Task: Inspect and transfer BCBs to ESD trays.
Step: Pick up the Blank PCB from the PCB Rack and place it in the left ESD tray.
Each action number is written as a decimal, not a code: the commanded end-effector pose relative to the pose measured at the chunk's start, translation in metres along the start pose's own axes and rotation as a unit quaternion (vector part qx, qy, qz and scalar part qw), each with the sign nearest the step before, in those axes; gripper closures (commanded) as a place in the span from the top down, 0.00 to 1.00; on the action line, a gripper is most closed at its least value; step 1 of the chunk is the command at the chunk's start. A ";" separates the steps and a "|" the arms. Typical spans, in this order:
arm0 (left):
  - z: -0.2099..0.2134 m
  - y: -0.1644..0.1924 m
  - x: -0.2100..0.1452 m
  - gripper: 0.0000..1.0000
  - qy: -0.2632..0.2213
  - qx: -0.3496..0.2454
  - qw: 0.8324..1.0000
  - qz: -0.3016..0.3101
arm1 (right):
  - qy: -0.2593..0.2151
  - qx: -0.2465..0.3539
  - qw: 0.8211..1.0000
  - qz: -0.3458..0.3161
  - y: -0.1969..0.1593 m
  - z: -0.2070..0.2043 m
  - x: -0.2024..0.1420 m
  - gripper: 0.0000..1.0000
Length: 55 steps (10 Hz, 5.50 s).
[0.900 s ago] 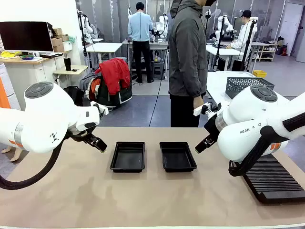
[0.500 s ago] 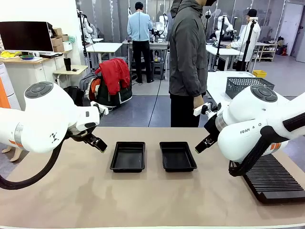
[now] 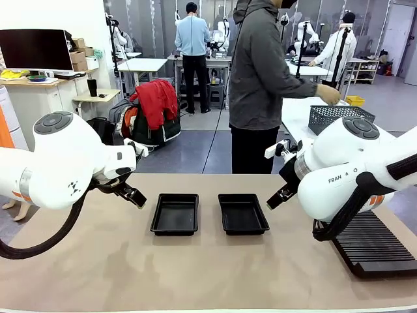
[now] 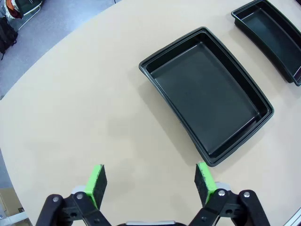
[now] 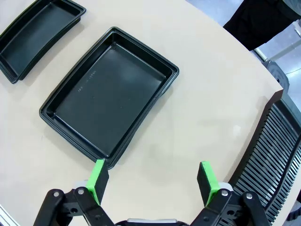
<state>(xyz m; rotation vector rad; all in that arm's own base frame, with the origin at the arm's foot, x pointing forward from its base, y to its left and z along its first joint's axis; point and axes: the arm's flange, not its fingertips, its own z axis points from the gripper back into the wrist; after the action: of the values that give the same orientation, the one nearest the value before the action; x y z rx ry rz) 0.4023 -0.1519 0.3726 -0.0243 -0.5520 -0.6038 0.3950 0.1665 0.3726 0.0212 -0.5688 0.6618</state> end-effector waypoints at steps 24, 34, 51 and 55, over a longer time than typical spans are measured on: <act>0.266 0.087 0.102 1.00 -0.018 -0.115 0.945 0.307 | 0.090 0.189 0.912 -0.352 -0.243 0.240 0.104 1.00; 0.270 0.089 0.104 1.00 -0.033 -0.117 0.947 0.296 | 0.093 0.110 0.895 -0.423 -0.291 0.270 0.091 1.00; 0.293 0.073 0.118 1.00 0.068 -0.064 0.933 0.349 | 0.086 0.120 0.898 -0.415 -0.292 0.270 0.085 1.00; 0.299 0.071 0.149 1.00 0.096 -0.025 0.947 0.306 | 0.086 0.120 0.898 -0.415 -0.292 0.270 0.085 1.00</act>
<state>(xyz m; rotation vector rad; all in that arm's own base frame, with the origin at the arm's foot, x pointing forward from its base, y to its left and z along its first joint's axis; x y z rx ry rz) 0.3920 -0.1169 0.7034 -0.2195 -0.3316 -0.0094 0.4878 -0.0685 0.6905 0.3990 -0.2527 -0.1235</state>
